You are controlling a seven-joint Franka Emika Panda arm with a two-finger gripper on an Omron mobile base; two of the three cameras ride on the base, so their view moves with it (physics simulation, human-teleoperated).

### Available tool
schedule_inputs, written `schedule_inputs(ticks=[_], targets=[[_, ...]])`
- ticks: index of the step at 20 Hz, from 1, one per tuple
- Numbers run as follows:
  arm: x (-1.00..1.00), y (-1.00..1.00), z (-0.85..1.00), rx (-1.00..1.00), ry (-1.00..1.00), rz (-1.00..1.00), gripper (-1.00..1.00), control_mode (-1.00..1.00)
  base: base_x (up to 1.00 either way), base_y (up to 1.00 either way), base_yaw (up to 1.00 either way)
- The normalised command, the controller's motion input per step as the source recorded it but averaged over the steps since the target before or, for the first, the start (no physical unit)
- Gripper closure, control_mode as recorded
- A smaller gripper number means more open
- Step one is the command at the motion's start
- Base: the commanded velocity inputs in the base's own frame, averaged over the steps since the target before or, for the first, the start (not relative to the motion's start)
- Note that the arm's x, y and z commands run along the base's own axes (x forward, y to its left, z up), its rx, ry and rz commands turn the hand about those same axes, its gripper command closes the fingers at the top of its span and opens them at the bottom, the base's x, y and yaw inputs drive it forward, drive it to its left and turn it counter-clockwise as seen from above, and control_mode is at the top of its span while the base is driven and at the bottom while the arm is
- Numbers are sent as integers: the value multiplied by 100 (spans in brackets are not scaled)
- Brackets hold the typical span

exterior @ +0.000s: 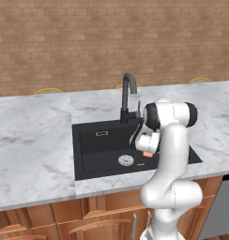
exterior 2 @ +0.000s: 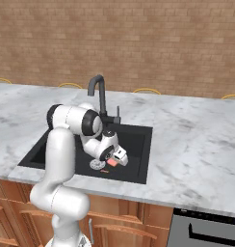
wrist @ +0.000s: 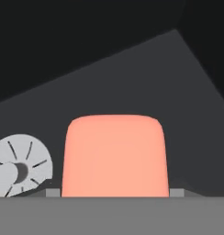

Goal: Pick up the bar soap and bar soap from the sink, and place them back in the cabinet, and close the cabinet door.

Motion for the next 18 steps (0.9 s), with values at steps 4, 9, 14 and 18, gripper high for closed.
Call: schedule_inputs(ticks=[4,9,14,18], targets=[[-12,1,43,0,0,17,100,-100,0,0,0],[-5,1,49,0,0,13,100,-100,0,0,0],[-15,0,42,0,0,7,100,-100,0,0,0],[-16,5,52,0,0,1,100,-100,0,0,0]])
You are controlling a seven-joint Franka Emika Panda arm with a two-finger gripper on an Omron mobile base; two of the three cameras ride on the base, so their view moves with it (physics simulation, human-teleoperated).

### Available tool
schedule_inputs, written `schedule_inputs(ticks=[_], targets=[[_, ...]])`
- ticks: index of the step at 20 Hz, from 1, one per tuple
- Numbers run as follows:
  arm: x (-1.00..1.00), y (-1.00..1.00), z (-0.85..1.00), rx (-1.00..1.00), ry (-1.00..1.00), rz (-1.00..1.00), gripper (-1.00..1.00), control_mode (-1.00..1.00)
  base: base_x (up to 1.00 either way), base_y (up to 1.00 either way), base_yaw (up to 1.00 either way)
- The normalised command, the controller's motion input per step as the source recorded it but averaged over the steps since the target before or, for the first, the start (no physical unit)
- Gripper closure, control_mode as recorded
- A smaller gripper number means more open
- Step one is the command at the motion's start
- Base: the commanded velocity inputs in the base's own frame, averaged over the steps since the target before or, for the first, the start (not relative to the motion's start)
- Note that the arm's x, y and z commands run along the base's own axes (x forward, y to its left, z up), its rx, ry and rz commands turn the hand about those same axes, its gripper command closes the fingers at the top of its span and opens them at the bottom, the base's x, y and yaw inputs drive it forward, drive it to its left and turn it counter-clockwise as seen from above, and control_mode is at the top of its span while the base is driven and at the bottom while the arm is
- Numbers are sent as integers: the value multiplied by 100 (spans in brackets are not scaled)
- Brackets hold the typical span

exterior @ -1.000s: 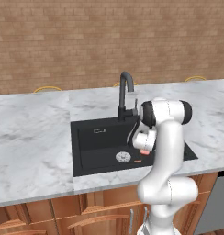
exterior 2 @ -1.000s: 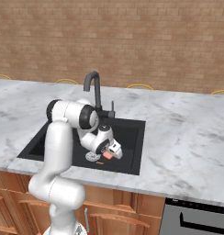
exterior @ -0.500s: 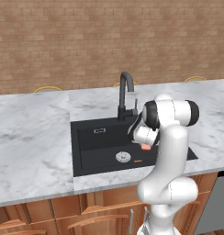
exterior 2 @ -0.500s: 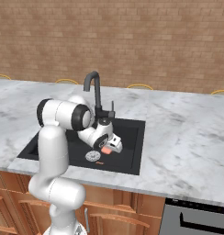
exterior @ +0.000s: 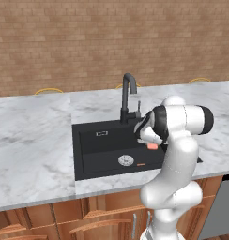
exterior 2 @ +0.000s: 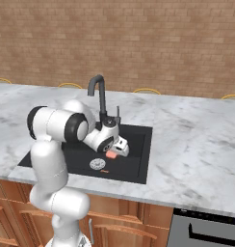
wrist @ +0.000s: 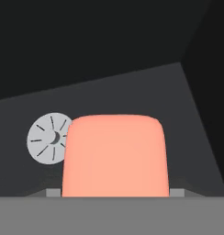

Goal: Pick up the bar soap and bar soap from the sink, and place them back in the cabinet, and close the cabinet door.

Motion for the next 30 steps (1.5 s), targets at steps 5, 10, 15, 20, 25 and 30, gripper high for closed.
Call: schedule_inputs(ticks=[5,10,15,20,25,30], targets=[[-25,8,48,0,1,3,100,-100,0,0,0],[-26,22,50,0,0,3,100,-100,0,0,0],[-27,28,54,0,0,2,100,-100,0,0,0],[-27,30,43,0,1,0,100,-100,0,0,0],[-34,24,41,0,0,1,100,-100,0,0,0],[-35,16,47,0,0,2,100,-100,0,0,0]])
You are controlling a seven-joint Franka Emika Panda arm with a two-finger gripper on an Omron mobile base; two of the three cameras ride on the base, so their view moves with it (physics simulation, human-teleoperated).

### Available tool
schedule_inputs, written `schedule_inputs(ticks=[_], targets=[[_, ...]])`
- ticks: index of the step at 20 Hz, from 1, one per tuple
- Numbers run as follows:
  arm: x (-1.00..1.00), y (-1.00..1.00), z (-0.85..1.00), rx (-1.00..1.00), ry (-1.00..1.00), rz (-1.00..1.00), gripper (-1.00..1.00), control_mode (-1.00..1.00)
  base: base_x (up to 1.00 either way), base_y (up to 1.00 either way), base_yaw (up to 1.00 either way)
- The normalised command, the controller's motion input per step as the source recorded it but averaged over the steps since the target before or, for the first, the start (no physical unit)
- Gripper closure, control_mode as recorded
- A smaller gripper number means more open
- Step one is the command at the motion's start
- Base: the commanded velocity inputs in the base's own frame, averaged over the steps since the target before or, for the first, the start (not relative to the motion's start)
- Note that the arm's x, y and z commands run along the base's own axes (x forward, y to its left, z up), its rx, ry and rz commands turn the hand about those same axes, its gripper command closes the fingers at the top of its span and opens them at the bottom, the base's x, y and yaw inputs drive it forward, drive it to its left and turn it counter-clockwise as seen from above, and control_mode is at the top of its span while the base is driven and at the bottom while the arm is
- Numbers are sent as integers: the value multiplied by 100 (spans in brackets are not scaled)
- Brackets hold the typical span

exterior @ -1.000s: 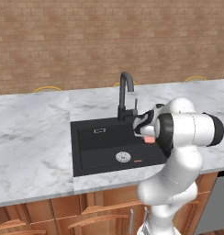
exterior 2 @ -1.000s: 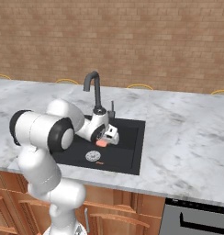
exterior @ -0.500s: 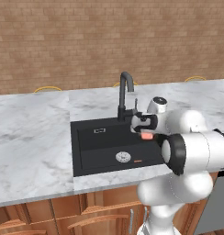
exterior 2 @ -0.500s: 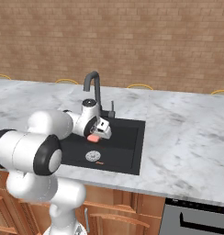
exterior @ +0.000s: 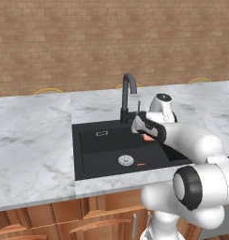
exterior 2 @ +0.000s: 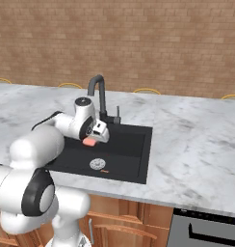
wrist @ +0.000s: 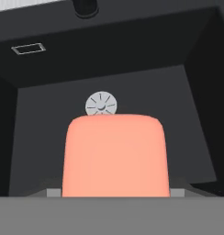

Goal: Pick up the bar soap and bar soap from the sink, and place them back in the cabinet, and close the cabinet door.

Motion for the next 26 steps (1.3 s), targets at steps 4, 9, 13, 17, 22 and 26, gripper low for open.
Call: schedule_inputs(ticks=[4,9,13,17,22,26], targets=[[-26,9,53,0,2,1,100,-100,0,0,0],[-31,1,41,-2,1,0,100,-100,0,0,0],[-26,0,32,-6,0,0,100,-100,0,0,0],[-30,2,24,-13,0,0,100,-100,0,0,0],[-30,0,41,-3,0,0,100,-100,0,0,0],[-27,0,48,0,0,1,100,-100,0,0,0]])
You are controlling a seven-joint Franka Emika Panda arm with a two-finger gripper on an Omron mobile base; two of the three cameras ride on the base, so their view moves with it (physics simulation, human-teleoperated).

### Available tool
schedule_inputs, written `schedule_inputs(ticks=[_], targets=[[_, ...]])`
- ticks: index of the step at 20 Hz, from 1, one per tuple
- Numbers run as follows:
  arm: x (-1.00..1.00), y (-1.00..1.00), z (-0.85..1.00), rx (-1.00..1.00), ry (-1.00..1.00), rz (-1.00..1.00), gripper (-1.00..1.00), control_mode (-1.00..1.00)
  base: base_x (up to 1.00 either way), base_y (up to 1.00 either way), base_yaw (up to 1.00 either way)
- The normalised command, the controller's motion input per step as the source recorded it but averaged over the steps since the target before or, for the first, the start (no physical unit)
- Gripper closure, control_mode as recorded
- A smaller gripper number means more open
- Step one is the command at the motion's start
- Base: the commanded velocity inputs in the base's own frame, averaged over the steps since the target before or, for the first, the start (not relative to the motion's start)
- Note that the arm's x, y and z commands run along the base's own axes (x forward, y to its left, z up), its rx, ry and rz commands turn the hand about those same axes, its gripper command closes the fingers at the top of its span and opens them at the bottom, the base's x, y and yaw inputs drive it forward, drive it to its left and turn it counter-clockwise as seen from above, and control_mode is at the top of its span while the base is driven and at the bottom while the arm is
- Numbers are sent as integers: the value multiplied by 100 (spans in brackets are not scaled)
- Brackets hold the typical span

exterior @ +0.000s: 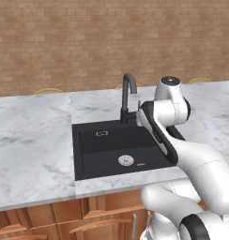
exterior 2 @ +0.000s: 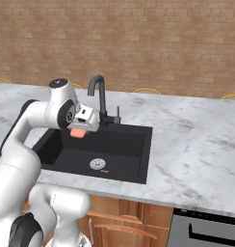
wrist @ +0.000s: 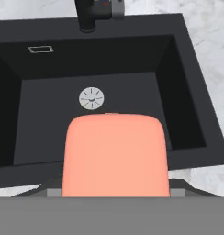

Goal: Pick up the bar soap and bar soap from the sink, and place them back in the cabinet, and close the cabinet door.

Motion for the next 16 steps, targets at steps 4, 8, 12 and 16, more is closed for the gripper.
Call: schedule_inputs(ticks=[4,8,12,16], targets=[[-29,0,41,0,0,1,100,-100,0,0,0],[-34,0,29,0,0,1,100,-100,0,0,0],[-31,0,14,0,0,1,100,-100,0,0,0],[-26,0,0,0,0,2,100,-100,0,0,0]])
